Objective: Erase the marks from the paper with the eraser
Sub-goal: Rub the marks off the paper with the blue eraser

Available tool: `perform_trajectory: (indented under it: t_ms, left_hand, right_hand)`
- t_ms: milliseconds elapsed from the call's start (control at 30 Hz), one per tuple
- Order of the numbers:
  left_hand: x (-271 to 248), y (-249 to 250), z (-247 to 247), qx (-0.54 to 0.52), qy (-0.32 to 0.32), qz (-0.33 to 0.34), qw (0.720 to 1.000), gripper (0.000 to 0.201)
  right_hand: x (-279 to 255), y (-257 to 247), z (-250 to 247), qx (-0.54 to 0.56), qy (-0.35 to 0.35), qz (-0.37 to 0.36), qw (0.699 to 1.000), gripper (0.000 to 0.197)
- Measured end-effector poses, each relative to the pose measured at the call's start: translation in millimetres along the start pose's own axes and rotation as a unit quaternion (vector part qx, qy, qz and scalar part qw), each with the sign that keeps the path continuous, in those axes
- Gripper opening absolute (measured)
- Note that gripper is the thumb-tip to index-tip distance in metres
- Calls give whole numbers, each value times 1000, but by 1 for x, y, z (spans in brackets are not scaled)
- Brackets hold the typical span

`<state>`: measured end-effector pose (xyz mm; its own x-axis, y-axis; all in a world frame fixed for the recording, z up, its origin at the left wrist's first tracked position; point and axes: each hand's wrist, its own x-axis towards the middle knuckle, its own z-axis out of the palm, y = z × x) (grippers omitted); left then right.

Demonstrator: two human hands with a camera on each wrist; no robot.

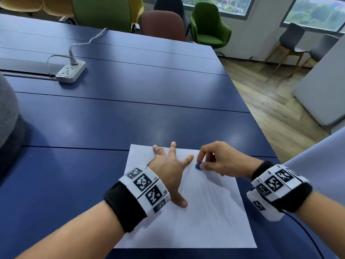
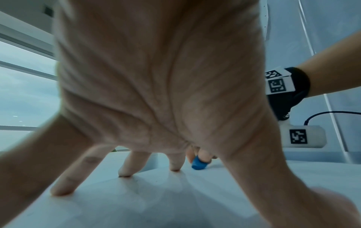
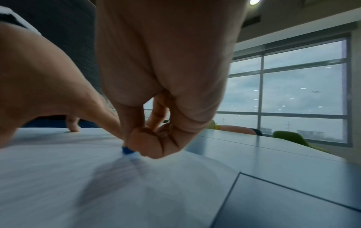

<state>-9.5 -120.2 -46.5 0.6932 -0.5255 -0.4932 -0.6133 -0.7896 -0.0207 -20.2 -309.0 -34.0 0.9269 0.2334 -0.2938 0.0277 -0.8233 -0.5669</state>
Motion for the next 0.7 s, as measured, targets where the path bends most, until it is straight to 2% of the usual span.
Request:
perform_trajectory:
  t_ms: [67, 100, 233, 267, 333, 400, 467, 533, 567, 700]
  left_hand:
    - [0, 0, 0, 4, 4, 0, 1000, 131]
    - [-1, -1, 0, 4, 5, 0, 1000, 131]
    - [-2, -1, -1, 13, 6, 3, 1000, 130]
    - [-2, 0, -1, 17, 7, 4, 1000, 130]
    - [-1, -1, -1, 15, 10, 4, 1000, 131]
    - [-1, -1, 0, 12, 11, 2, 1000, 131]
    - [0, -1, 0, 19, 9, -1, 1000, 131]
    - [-1, 0, 0, 26, 7, -2, 1000, 130]
    - [-1, 0, 0, 27, 6, -2, 1000, 130]
    - [0, 1, 0, 22, 8, -3, 1000, 131]
  right_hand:
    - [0, 1, 3, -4, 38, 0, 999, 7]
    - [-4, 1, 8, 0, 31, -7, 999, 6]
    - [-23, -9, 24, -12, -84, -62, 994, 4]
    - [-21, -10, 22, -22, -82, -63, 994, 4]
    - [-11, -10, 15, -23, -32, -48, 998, 4]
    - [-10, -6, 15, -5, -2, -48, 999, 14]
    - [-20, -7, 23, 5, -45, -65, 997, 18]
    - [-29, -12, 29, -15, -112, -80, 990, 9]
    - [-29, -14, 28, -28, -118, -82, 989, 7]
    - [-15, -9, 19, -30, -12, -64, 997, 10]
